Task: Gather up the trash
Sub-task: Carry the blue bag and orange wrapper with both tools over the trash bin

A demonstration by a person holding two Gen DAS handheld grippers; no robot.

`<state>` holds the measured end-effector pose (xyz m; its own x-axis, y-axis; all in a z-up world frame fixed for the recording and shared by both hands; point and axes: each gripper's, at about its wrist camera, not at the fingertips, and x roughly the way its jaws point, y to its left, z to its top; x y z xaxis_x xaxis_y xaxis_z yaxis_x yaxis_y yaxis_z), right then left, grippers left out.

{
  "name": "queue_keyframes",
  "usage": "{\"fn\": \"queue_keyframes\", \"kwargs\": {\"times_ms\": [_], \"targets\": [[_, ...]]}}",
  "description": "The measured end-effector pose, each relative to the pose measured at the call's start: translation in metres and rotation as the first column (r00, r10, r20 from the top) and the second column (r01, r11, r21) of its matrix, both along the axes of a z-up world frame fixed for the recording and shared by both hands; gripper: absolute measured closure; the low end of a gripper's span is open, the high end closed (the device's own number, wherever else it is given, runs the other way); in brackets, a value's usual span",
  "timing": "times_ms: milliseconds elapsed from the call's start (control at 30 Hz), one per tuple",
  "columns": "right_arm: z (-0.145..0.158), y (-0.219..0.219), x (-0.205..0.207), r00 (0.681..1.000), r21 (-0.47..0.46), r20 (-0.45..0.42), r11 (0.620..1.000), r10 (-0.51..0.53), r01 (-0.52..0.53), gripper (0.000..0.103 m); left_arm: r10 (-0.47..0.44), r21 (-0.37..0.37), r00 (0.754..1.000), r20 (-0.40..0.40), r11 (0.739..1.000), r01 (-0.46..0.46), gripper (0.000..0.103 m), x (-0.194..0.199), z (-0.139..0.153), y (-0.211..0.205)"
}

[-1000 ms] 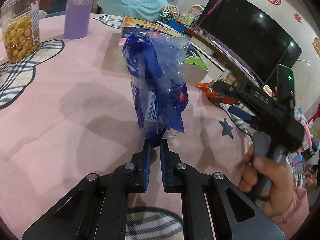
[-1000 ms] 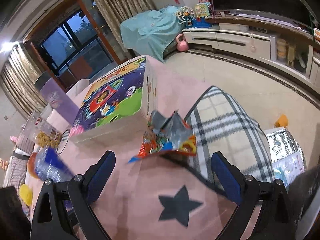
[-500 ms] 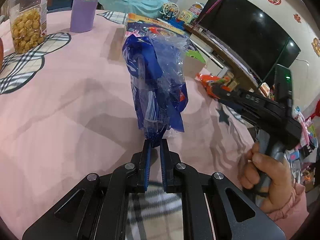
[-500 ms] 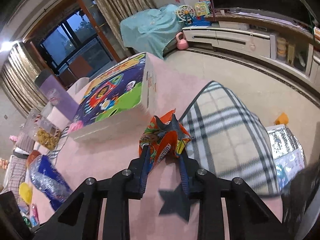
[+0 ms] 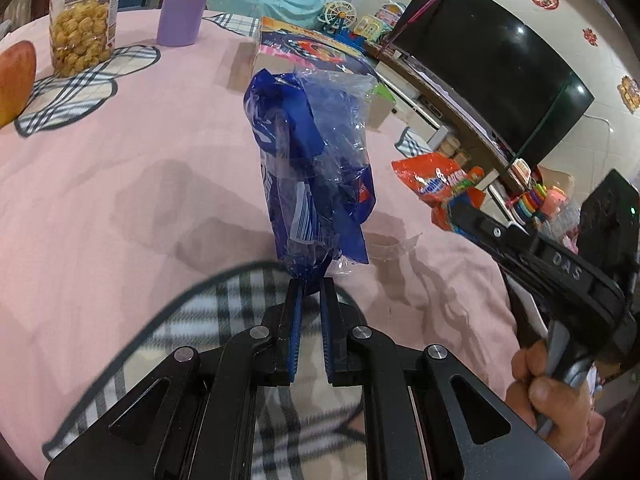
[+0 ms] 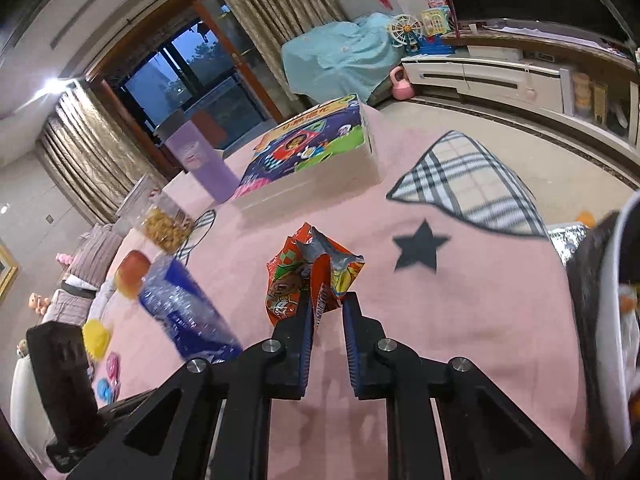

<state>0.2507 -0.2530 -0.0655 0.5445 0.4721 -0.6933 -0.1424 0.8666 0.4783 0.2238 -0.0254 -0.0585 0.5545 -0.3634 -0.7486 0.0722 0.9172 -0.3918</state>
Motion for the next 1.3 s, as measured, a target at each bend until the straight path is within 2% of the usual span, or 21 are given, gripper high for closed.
{"fn": "queue_keyframes", "kwargs": {"times_ms": [533, 1300], "targets": [[0.0, -0.016, -0.067, 0.999, 0.017, -0.018, 0.999, -0.048, 0.049, 0.088, -0.069, 0.009, 0.997, 0.026, 0.998, 0.069, 0.095, -0.044, 0.01, -0.025], [0.018, -0.054, -0.12, 0.99, 0.041, 0.024, 0.99, -0.139, 0.138, 0.088, -0.178, 0.053, 0.981, 0.074, 0.983, 0.175, 0.095, -0.079, 0.027, -0.07]]}}
